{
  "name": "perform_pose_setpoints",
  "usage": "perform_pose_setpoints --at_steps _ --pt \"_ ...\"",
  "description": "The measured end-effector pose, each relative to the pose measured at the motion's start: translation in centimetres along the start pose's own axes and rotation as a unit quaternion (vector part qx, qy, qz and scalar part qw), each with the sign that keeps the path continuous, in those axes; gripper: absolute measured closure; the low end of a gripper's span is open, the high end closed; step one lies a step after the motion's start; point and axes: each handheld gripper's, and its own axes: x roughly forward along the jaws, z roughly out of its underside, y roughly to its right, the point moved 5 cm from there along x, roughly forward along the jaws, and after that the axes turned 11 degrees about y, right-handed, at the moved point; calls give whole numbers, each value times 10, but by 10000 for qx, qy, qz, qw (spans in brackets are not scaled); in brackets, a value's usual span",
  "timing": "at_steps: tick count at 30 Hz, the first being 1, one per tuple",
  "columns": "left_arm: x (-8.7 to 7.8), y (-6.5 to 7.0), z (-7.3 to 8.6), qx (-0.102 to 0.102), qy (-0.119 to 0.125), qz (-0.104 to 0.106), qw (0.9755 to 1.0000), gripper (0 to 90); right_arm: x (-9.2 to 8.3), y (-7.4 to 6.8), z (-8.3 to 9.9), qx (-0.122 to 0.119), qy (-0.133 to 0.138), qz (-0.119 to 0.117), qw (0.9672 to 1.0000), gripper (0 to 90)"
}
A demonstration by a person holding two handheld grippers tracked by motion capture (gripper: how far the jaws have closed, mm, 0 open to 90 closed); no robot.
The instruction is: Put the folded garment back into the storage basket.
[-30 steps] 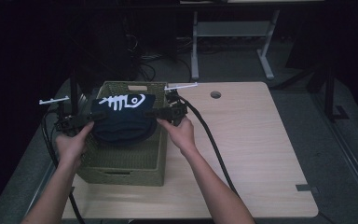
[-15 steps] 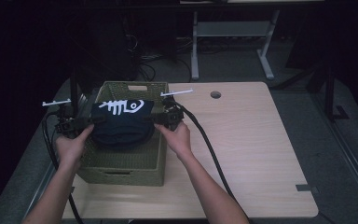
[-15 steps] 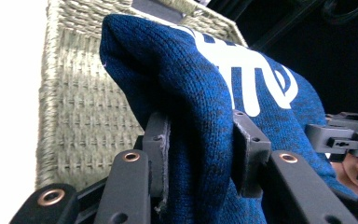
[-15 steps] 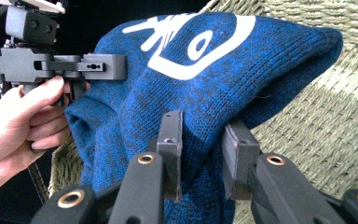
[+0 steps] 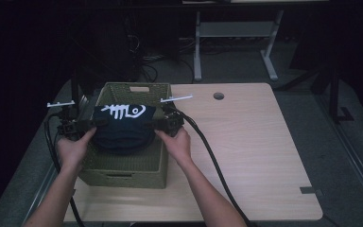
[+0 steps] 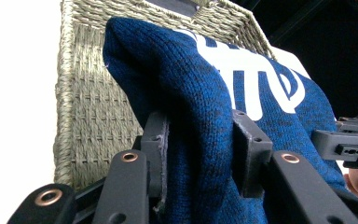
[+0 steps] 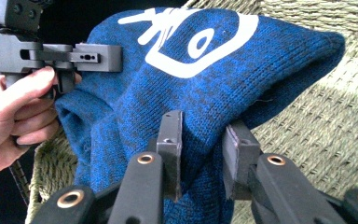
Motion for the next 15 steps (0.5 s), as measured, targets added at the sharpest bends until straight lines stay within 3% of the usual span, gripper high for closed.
perform_pose_setpoints --at_steps 10,15 --pt "4 1 4 137 -148 -127 9997 592 1 5 7 -69 -46 130 9999 700" --pt "5 0 4 161 -150 -167 9996 585 1 5 10 -219 -97 257 9994 670"
